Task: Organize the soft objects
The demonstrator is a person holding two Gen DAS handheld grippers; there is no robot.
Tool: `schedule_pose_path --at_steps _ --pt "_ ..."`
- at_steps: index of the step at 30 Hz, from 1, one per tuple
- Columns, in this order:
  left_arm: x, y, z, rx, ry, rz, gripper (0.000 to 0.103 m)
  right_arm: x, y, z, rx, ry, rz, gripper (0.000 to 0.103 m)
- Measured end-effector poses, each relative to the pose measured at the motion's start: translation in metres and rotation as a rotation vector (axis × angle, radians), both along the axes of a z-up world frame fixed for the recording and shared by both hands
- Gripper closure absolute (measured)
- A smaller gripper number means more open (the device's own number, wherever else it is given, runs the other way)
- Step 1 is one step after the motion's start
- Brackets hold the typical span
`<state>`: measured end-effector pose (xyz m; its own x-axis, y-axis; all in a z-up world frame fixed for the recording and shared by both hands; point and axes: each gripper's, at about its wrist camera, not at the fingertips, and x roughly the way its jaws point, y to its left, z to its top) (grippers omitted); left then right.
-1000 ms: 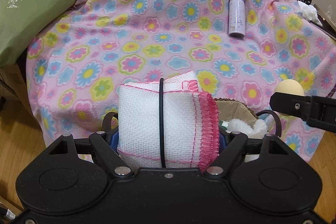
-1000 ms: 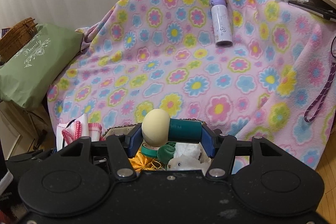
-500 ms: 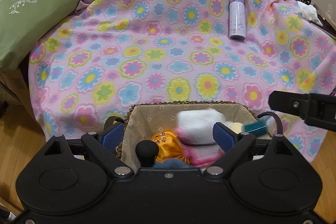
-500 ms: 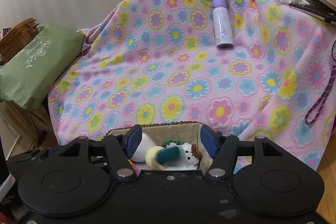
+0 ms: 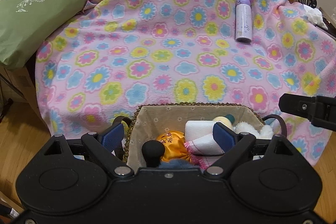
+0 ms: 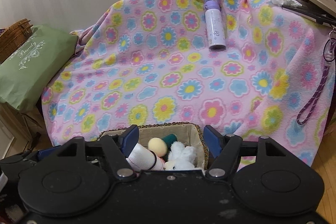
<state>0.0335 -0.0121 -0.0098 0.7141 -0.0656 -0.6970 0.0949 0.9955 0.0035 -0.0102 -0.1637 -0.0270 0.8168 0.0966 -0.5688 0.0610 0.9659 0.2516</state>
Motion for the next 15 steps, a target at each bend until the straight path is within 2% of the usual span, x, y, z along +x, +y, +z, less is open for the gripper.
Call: schedule_pose_path --at_steps 15 --pt "-0.0013 0.002 0.0039 0.004 0.004 0.02 0.011 0.0016 -0.0022 -0.0003 -0.024 0.028 -0.002 0.015"
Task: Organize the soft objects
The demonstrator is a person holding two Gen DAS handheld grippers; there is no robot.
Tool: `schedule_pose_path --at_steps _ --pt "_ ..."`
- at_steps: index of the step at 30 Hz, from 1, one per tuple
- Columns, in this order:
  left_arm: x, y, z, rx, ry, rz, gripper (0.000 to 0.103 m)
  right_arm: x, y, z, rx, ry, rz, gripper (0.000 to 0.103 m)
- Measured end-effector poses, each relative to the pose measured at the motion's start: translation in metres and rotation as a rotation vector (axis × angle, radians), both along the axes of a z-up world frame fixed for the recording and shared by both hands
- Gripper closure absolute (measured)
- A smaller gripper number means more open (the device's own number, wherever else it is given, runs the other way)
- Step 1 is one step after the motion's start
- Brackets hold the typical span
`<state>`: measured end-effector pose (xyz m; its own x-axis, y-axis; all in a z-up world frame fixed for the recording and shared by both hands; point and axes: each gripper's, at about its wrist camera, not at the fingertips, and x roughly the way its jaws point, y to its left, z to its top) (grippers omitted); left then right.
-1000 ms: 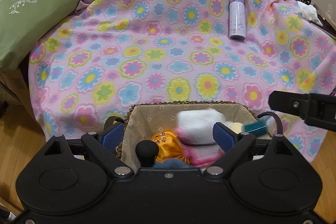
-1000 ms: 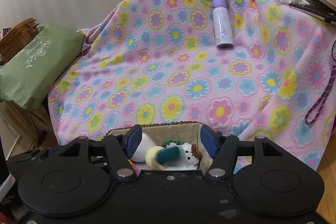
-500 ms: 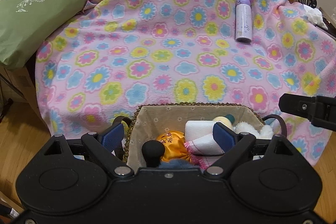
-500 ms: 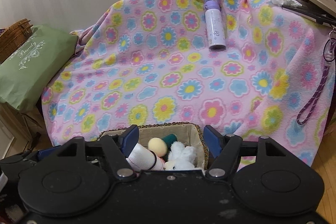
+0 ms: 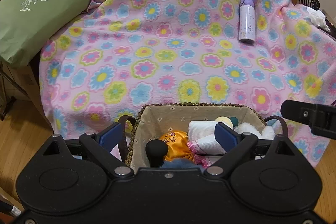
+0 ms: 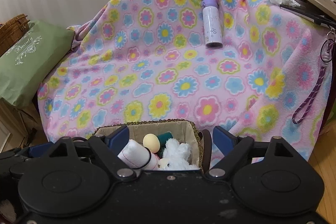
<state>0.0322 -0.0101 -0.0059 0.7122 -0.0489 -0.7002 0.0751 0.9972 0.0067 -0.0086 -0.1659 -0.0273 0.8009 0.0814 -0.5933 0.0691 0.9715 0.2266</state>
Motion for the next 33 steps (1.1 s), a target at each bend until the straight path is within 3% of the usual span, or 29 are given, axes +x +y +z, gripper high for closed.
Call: schedule_pose_path --at_steps 28,33 --pt "-0.005 -0.002 0.006 0.035 0.017 0.013 0.009 0.001 -0.007 -0.012 -0.054 0.092 -0.004 0.003" --pt "-0.008 -0.005 0.004 0.079 0.022 0.036 0.009 0.001 -0.007 -0.013 -0.057 0.106 0.004 0.001"
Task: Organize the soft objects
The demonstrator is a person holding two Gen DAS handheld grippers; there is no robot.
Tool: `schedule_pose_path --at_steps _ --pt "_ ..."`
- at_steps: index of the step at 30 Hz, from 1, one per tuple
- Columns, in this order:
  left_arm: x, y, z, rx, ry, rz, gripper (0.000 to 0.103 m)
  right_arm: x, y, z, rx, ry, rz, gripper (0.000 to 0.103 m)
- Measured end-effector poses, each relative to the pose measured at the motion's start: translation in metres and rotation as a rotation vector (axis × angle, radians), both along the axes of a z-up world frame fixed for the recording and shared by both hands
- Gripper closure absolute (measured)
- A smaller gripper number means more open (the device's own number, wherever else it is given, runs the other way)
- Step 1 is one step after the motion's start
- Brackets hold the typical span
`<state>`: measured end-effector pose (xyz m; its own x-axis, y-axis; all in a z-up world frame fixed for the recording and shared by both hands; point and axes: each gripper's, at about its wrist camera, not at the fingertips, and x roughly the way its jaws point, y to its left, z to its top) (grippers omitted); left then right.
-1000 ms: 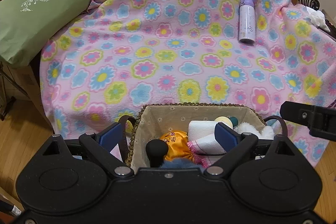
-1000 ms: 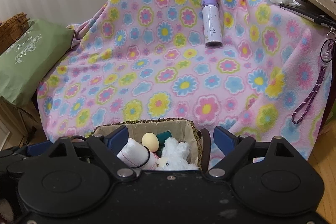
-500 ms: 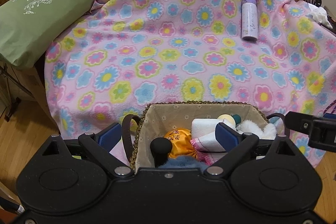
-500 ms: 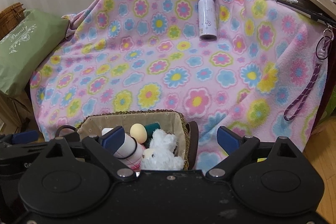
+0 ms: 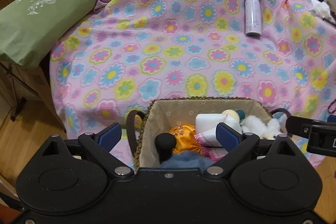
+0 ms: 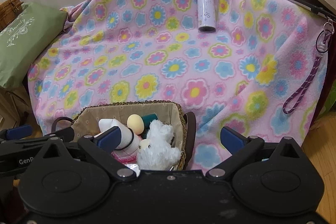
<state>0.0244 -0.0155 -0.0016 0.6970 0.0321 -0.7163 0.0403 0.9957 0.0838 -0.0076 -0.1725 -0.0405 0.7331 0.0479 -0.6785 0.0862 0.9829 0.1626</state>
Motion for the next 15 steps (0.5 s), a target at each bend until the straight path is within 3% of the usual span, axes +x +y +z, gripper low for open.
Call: schedule_pose_path --at_steps 15 --pt "0.0045 0.0055 -0.0056 -0.044 0.07 0.013 0.006 0.0026 0.0001 -0.0023 -0.002 0.029 0.025 0.001"
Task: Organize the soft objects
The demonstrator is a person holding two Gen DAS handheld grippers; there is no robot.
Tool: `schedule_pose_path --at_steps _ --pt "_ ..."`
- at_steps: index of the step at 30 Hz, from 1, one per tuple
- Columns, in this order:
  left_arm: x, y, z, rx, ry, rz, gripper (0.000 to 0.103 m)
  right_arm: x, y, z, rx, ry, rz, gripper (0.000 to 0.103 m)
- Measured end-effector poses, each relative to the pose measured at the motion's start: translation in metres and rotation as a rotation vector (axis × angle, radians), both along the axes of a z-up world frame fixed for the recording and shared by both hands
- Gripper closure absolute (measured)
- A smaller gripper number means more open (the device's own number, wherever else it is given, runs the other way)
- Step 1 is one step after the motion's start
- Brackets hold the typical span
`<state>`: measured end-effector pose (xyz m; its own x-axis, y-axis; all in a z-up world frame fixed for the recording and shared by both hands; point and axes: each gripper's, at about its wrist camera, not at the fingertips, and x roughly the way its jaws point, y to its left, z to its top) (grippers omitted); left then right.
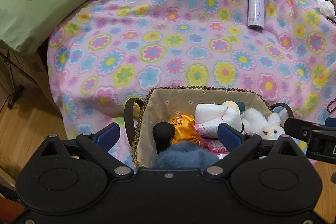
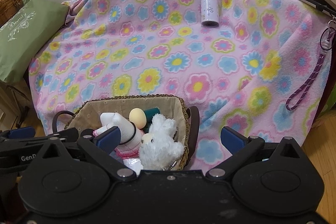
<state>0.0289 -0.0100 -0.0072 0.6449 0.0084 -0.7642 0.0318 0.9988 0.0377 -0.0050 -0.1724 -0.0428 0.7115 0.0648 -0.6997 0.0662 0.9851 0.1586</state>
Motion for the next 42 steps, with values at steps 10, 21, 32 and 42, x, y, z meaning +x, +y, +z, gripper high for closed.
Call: schedule_pose_path --at_steps 10,21,32,42 --pt "0.0004 -0.0011 -0.0023 0.002 0.01 -0.004 0.006 0.002 -0.0015 -0.002 0.004 0.011 0.004 0.001" --pt "-0.0003 -0.0015 -0.0048 0.006 0.015 -0.009 0.006 0.002 -0.002 -0.0048 0.011 0.027 0.007 0.001" --pt "-0.0003 -0.0019 -0.0047 0.006 0.016 -0.009 0.006 0.0023 -0.0017 -0.0048 0.009 0.026 0.008 0.001" --pt "-0.0003 -0.0019 -0.0047 0.006 0.017 -0.009 0.006 0.0021 -0.0019 -0.0048 0.009 0.026 0.008 0.001"
